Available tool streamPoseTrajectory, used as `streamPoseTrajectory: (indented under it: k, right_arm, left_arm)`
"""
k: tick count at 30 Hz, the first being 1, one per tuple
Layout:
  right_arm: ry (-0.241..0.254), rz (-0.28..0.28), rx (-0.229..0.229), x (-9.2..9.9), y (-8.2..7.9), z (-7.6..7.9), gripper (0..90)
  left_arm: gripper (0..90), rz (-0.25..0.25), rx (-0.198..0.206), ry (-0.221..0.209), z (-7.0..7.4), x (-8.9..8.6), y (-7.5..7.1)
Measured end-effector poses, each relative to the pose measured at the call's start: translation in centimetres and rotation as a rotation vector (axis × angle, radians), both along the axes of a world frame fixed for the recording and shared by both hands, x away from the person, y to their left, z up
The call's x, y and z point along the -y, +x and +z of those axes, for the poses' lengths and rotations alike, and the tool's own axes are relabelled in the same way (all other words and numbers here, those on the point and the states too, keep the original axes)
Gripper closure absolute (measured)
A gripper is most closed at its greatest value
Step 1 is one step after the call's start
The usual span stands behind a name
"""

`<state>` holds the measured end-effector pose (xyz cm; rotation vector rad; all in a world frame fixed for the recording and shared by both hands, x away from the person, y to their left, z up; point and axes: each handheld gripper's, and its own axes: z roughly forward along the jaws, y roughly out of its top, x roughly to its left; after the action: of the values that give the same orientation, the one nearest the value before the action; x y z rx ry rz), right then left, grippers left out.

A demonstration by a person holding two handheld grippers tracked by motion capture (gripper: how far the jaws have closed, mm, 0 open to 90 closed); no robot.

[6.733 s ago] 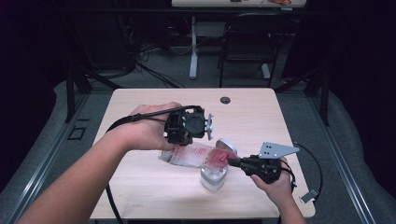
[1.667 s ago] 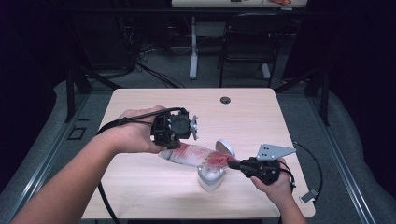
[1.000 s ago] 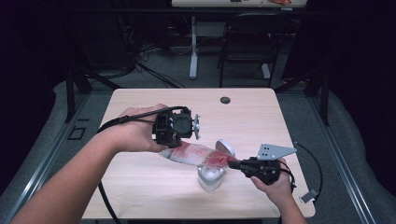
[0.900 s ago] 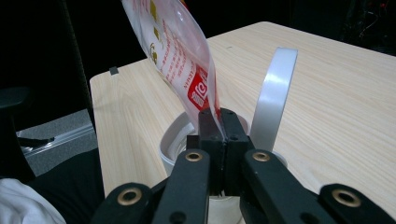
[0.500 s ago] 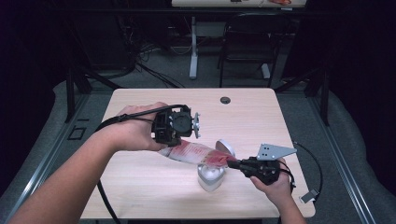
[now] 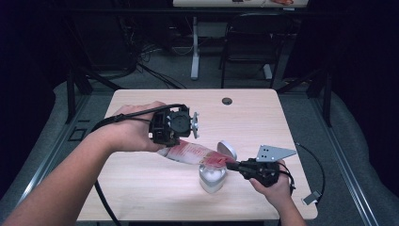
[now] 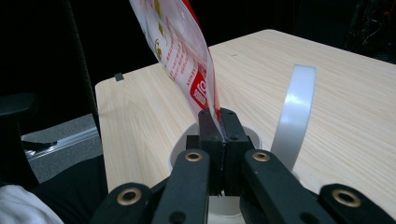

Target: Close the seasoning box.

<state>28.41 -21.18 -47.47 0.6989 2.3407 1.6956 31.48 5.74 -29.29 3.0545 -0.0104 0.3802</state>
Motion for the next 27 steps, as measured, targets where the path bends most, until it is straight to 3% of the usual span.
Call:
streamPoseTrajectory:
  k: [27]
  right_arm:
    - [-0.025,0.031,-0.002,-0.73,-0.35,-0.04,90.0]
  left_arm:
    - [87.2,-0.001,-0.001,0.016,0.57,-0.05,-0.22]
